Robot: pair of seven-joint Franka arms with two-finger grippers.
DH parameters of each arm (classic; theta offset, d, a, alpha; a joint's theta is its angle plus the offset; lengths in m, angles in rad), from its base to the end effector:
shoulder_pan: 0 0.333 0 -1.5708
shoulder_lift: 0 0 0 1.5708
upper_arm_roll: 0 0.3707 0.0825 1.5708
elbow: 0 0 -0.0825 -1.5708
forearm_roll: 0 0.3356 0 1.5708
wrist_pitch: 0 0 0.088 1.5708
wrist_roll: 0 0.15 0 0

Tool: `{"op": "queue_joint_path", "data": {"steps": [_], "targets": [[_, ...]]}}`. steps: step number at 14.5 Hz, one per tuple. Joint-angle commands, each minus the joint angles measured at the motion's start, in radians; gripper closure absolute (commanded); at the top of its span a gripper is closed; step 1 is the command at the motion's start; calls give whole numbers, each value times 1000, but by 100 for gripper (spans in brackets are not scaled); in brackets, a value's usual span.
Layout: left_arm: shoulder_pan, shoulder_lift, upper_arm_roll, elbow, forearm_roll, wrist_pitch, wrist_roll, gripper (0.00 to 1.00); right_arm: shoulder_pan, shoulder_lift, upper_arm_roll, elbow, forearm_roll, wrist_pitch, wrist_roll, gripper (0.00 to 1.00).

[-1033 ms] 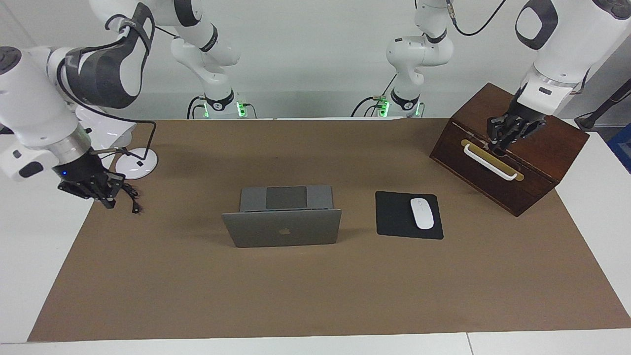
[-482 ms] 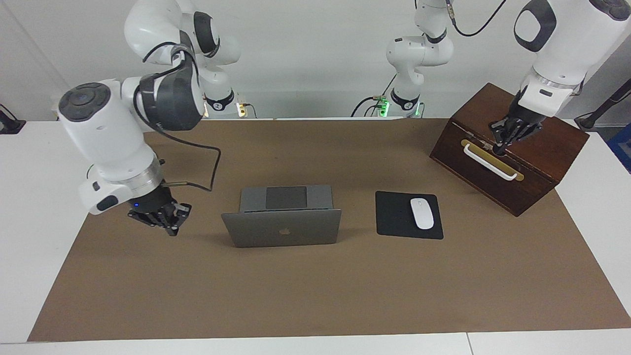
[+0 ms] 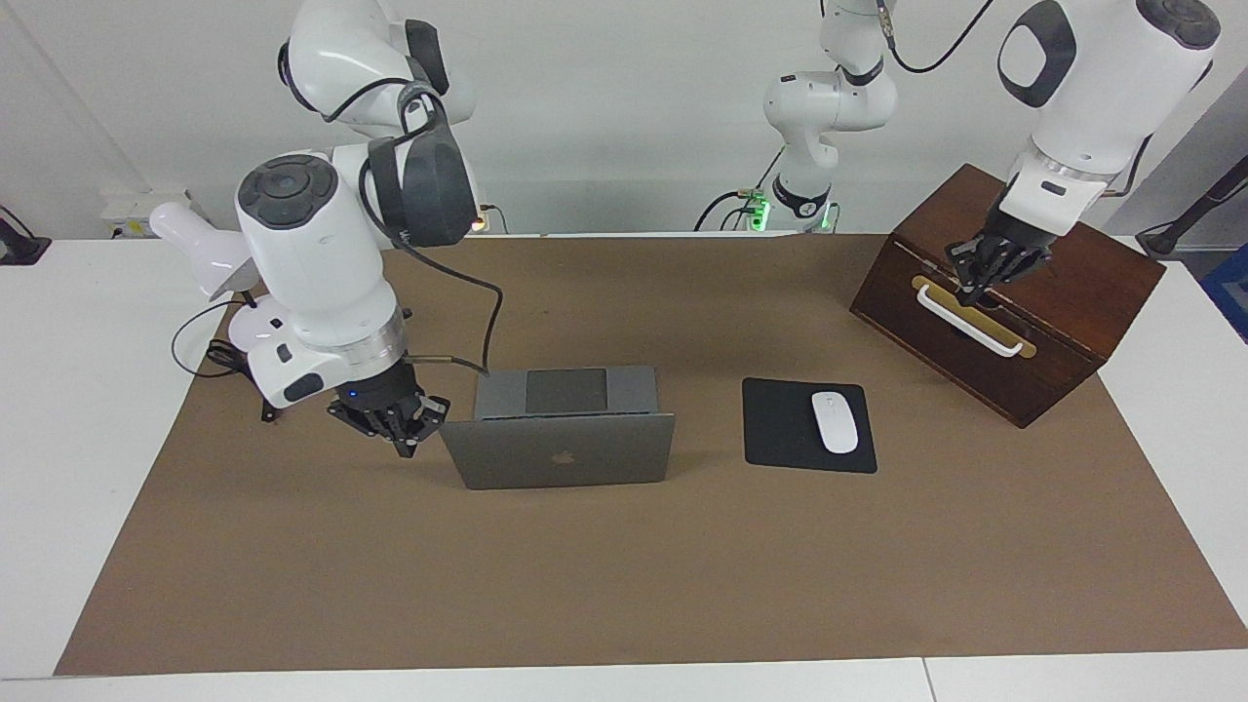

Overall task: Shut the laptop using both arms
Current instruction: 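Reach the right gripper to the laptop lid while the left gripper advances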

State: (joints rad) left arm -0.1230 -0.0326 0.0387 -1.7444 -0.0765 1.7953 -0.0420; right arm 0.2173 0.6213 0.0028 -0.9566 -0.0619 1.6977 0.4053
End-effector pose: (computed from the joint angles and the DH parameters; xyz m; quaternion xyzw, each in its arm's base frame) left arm 0.5119 -0.0526 0.5989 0.9983 -0.0141 0.0392 0.0408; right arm 0.7089 0.1492 0.5284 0.9936 -0.0905 0.0662 0.0102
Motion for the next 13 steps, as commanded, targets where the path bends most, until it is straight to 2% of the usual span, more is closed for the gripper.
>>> {"op": "queue_joint_path", "data": {"steps": [1,5,9,13], "targets": [[-73,-104,9,-196,-25,163,-35,100,33,-5,2,-24,-27,34,55,100],[-153,-170,9,-371,-48,387,-55,100,73,-26,2,-94,-55,80,102,100],[-243,-222,9,-516,-89,594,-61,100,99,-89,2,-224,-68,158,112,100],[-322,-250,9,-602,-91,711,-70,100,100,-97,3,-240,-75,161,112,100]]}}
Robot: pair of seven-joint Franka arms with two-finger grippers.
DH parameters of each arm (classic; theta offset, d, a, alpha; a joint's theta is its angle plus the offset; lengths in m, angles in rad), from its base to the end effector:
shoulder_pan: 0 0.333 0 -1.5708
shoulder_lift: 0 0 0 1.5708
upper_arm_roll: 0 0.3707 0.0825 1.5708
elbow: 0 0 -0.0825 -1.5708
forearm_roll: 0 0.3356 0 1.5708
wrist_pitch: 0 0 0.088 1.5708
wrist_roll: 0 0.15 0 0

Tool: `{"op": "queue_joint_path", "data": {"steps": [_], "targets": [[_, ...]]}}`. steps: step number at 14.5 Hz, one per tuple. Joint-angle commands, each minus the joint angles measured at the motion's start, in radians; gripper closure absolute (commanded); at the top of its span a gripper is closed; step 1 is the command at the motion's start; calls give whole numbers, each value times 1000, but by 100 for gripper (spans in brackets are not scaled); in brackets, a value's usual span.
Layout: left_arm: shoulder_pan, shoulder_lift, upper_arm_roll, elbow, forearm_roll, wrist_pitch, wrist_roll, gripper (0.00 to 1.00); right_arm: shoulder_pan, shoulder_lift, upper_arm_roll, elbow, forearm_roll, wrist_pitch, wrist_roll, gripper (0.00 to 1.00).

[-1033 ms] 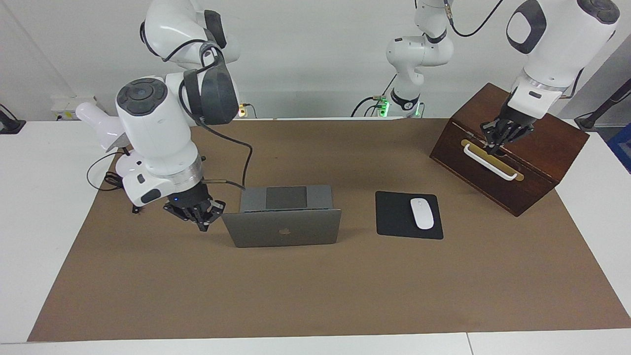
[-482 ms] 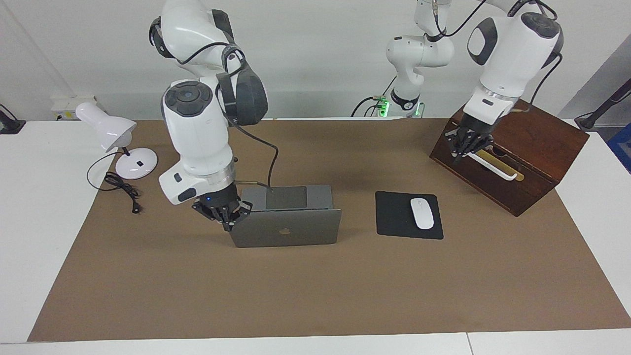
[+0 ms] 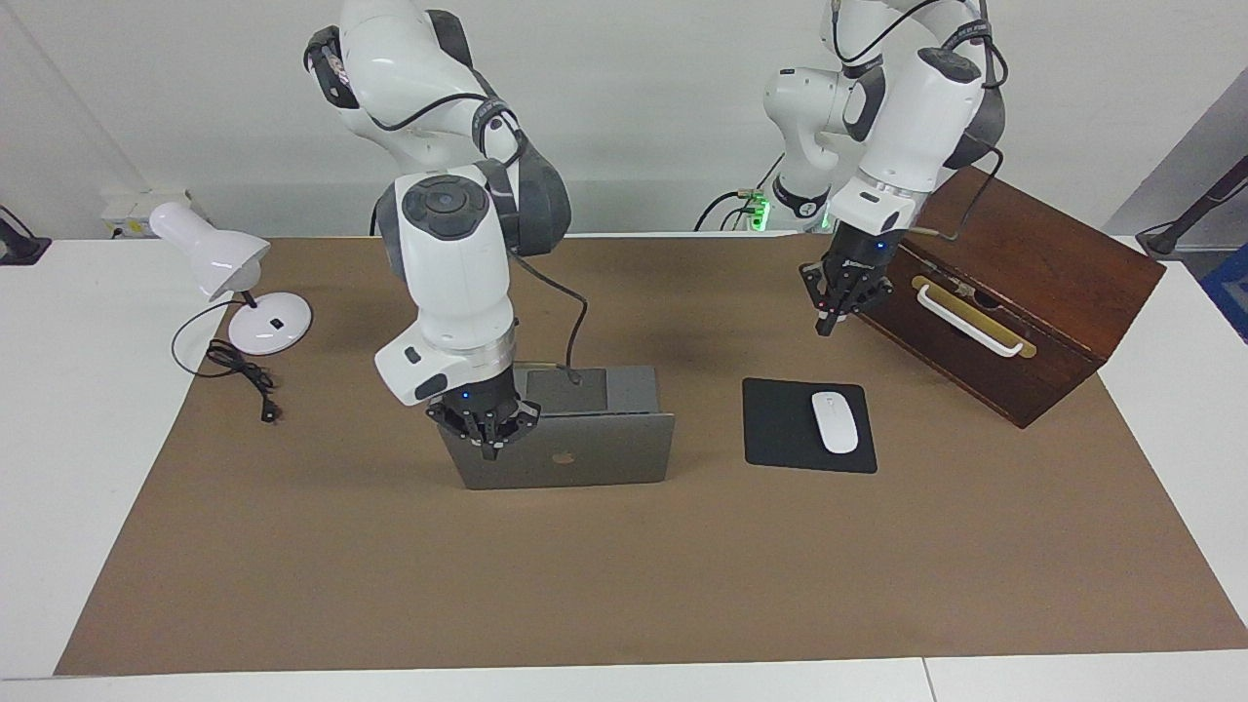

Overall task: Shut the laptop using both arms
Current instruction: 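Reach the right gripper to the laptop lid while the left gripper advances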

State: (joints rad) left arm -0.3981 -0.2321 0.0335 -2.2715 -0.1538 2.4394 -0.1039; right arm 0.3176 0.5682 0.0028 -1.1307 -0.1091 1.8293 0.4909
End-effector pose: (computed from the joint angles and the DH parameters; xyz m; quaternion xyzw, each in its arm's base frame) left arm 0.4391 -0.1713 0.5312 0.9749 -0.0794 0.1775 0.1083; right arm 0.6870 0.2133 0.5034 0.9937 -0.0747 0.0806 0.0228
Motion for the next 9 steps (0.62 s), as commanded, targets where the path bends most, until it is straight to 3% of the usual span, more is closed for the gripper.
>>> {"op": "queue_joint_path", "data": {"steps": [1,9], "targets": [[-65,-52,14,-94,-13,102,-13,100,0,-44,3,-66,-27,28,26,100],[-208,-21,14,-224,-15,413,-59,100,1,-51,3,-77,-27,30,24,100]]}}
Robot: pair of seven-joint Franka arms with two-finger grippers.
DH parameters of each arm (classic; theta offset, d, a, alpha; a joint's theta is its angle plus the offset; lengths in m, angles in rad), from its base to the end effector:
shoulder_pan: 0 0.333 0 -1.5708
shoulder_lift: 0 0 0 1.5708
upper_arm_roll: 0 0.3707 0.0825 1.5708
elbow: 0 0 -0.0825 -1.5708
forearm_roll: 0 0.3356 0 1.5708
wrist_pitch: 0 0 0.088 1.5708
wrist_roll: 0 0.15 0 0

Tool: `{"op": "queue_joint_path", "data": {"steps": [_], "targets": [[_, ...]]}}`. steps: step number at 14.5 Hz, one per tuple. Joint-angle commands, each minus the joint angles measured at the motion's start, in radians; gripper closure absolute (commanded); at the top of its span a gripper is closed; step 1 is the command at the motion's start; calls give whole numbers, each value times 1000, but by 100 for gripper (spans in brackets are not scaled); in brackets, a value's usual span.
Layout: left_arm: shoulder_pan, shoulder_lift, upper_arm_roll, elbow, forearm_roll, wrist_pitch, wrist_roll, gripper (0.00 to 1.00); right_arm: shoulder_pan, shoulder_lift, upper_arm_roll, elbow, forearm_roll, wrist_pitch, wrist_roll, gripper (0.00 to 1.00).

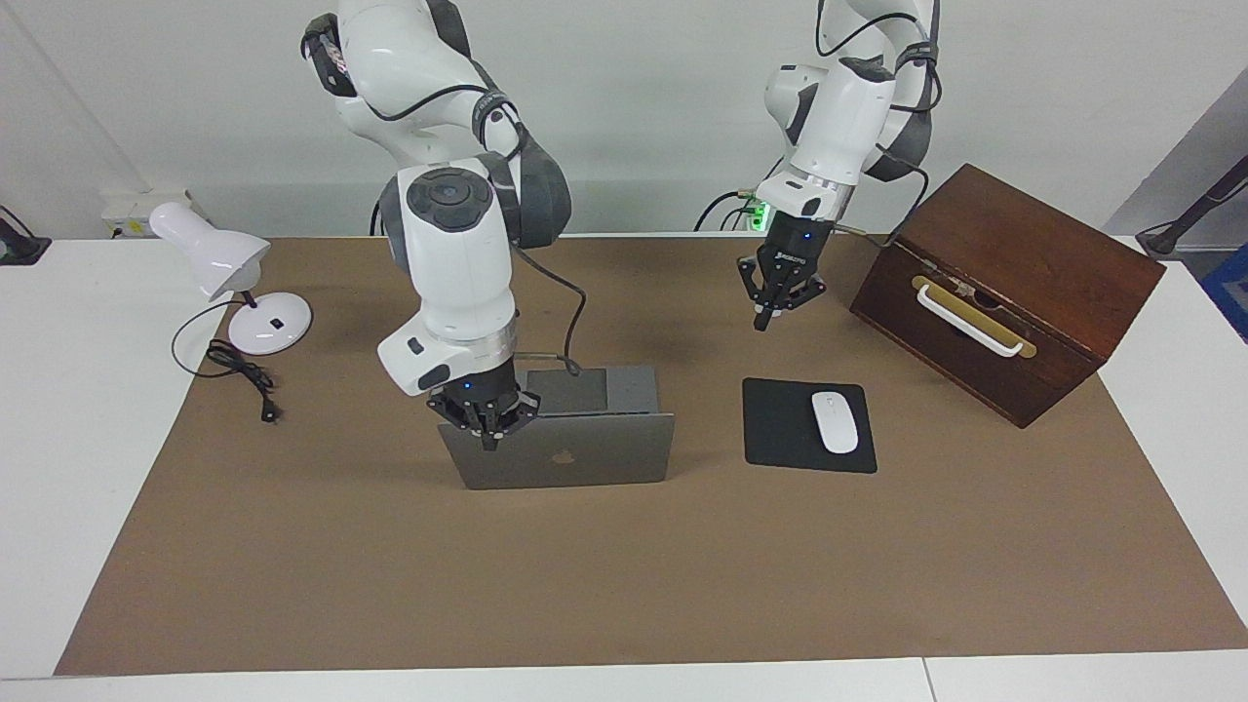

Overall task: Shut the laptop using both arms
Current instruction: 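Brace the laptop base with the left gripper at its near corner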

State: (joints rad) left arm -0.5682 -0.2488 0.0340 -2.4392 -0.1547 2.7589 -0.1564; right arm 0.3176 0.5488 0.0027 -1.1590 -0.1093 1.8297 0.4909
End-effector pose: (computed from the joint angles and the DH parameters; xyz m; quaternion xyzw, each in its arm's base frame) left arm 0.4023 -0.2323 0.5055 0.9514 -0.1194 0.2452 0.1434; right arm 0.6813 0.2114 0.5046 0.9940 -0.0745 0.0767 0.0246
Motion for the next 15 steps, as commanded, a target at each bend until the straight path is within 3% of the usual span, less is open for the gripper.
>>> {"op": "queue_joint_path", "data": {"steps": [1,7,15], "targets": [[-56,9,14,-79,-14,147,-6,100,0,-32,5,-50,-26,30,24,100],[-154,135,14,-89,-14,370,-37,100,-3,-33,5,-54,-23,31,17,100],[-199,230,14,-87,-11,504,-32,100,-12,-33,5,-54,-17,31,11,100]]}}
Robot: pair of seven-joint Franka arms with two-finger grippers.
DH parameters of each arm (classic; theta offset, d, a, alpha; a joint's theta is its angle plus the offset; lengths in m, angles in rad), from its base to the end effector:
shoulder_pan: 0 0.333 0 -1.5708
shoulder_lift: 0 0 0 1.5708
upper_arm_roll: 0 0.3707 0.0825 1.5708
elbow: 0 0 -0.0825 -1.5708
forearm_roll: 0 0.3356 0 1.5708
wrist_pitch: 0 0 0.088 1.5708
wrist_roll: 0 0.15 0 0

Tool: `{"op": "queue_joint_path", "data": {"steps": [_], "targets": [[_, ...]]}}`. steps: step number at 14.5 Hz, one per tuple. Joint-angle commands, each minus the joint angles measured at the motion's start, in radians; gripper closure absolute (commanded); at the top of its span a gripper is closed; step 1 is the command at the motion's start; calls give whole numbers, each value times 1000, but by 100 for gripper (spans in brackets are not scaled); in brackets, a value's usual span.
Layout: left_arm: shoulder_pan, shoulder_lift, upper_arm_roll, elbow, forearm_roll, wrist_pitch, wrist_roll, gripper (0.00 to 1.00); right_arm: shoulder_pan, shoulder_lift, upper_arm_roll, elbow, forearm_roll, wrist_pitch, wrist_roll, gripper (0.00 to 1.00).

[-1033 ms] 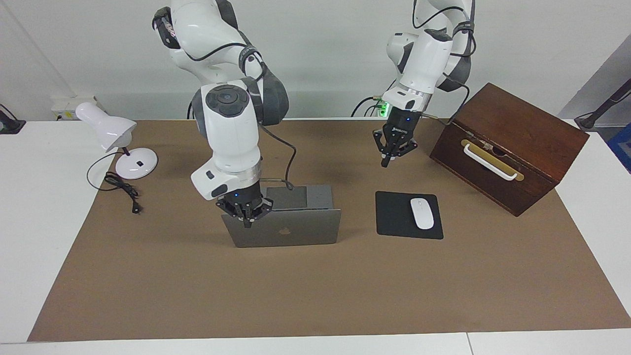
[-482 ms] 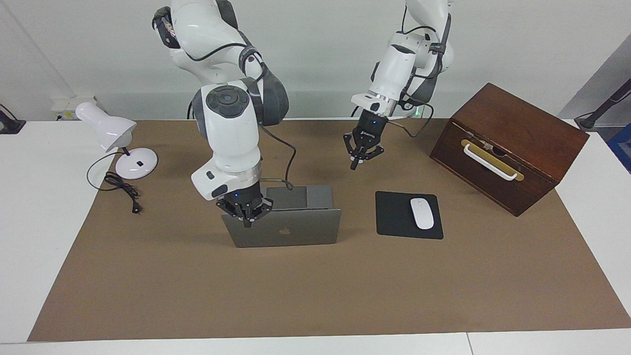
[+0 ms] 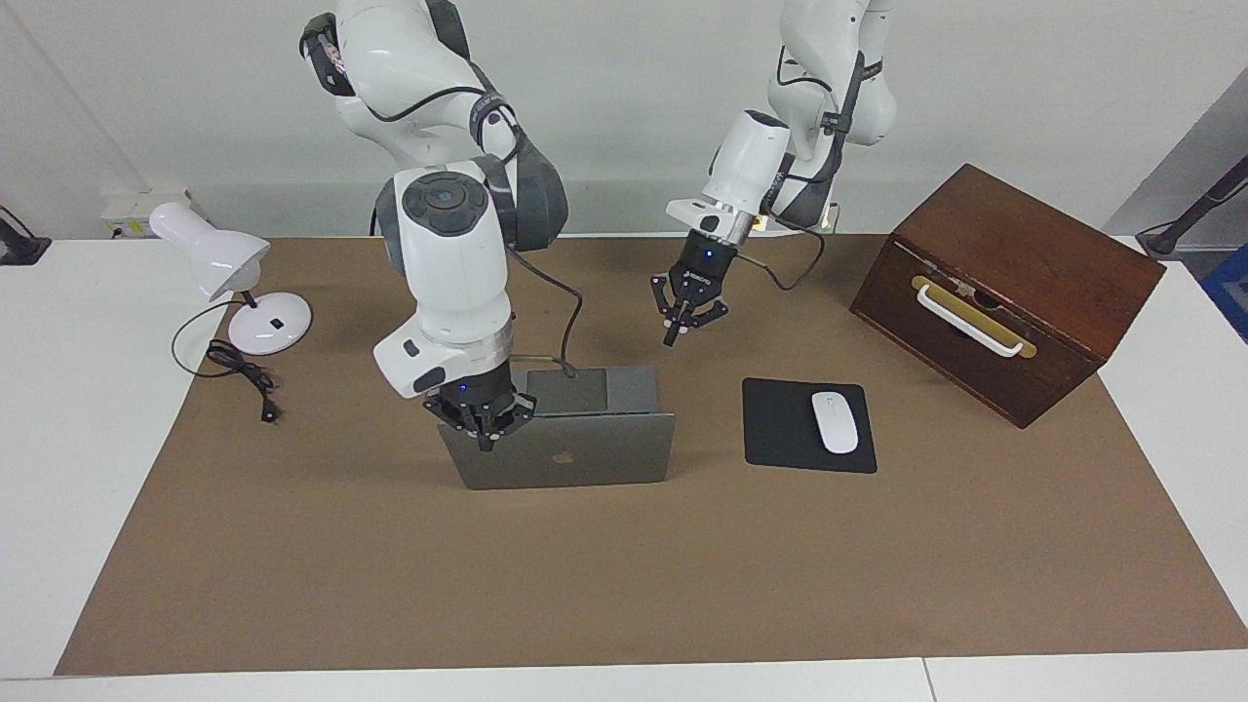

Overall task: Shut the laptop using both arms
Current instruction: 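Brace the laptop base with the left gripper at its near corner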

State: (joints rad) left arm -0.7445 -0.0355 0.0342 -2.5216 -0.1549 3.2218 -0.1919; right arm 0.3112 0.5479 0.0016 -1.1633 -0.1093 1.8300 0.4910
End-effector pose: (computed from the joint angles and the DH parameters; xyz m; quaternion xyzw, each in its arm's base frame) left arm 0.3924 -0.3170 0.4377 0.9183 -0.1665 0.3128 0.1765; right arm 0.6822 0.2063 0.5034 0.9938 -0.0780 0.0753 0.0257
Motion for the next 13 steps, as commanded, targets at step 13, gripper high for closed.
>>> {"op": "queue_joint_path", "data": {"steps": [13], "targets": [[-73,246,13,27,4,280,6,100,-32,-31,6,-59,37,32,11,100]]}}
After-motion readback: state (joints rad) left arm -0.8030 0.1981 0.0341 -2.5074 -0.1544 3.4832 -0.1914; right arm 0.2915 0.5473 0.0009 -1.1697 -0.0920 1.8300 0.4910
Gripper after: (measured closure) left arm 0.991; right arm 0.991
